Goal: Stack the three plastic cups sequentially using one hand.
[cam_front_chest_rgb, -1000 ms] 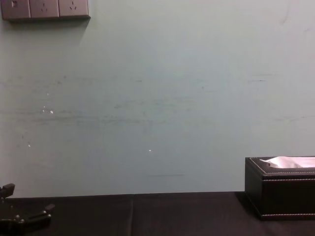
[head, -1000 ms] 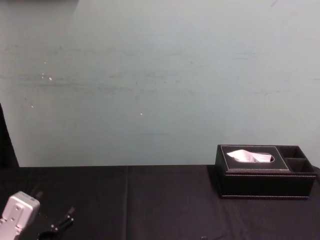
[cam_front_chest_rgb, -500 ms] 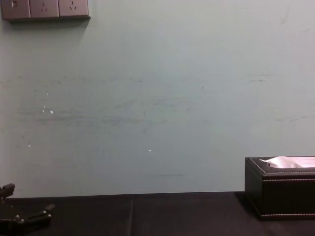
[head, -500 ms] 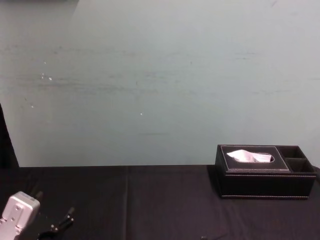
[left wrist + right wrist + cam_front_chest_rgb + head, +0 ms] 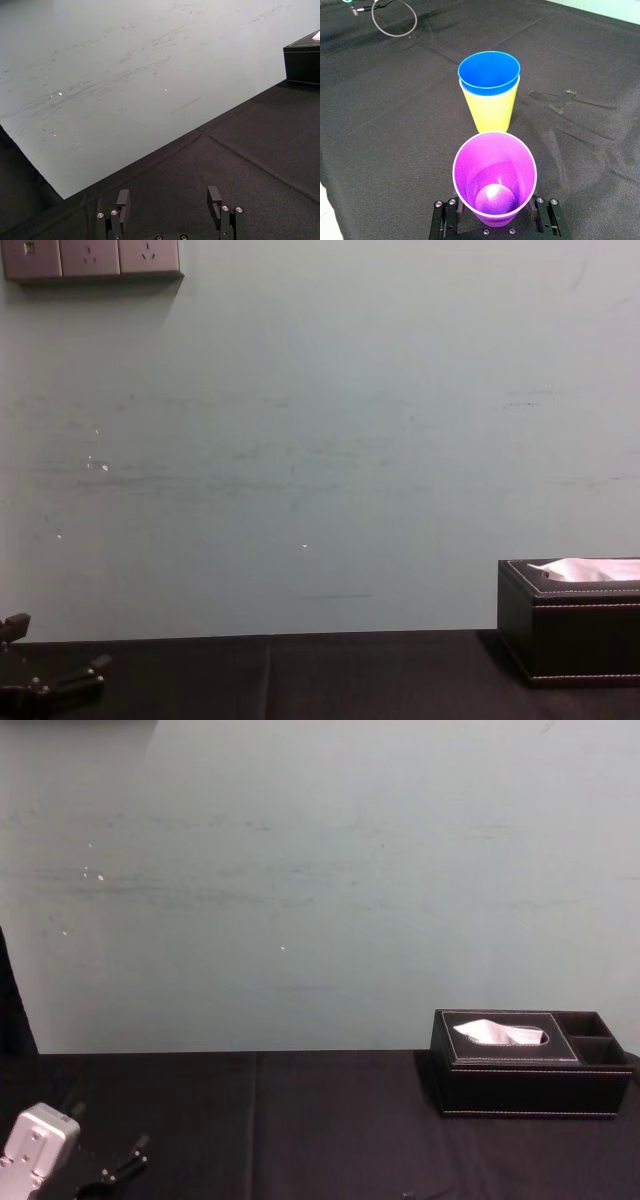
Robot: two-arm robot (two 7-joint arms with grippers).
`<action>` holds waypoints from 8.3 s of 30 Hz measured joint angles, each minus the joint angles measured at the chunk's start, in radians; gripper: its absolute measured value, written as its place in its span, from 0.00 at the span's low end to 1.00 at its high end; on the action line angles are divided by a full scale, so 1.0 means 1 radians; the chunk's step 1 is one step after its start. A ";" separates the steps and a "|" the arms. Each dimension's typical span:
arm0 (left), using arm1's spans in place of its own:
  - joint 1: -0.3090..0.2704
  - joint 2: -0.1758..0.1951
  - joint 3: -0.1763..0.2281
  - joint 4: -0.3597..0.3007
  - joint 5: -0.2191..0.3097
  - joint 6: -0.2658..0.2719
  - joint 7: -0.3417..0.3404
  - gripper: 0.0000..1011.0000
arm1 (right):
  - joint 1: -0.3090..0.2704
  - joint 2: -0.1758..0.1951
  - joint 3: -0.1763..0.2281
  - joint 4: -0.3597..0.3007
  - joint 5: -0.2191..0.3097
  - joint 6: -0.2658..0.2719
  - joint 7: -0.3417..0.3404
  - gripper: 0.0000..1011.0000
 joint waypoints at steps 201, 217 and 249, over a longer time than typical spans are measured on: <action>0.000 0.000 0.000 0.000 0.000 0.000 0.000 1.00 | 0.292 -0.414 -0.057 0.260 -0.234 -0.177 -0.410 0.99; 0.000 0.000 0.000 0.000 0.000 0.000 0.000 1.00 | 0.292 -0.414 -0.059 0.261 -0.235 -0.176 -0.407 0.99; 0.000 0.000 0.000 0.000 0.000 0.000 0.000 1.00 | 0.292 -0.413 -0.059 0.260 -0.233 -0.178 -0.407 0.99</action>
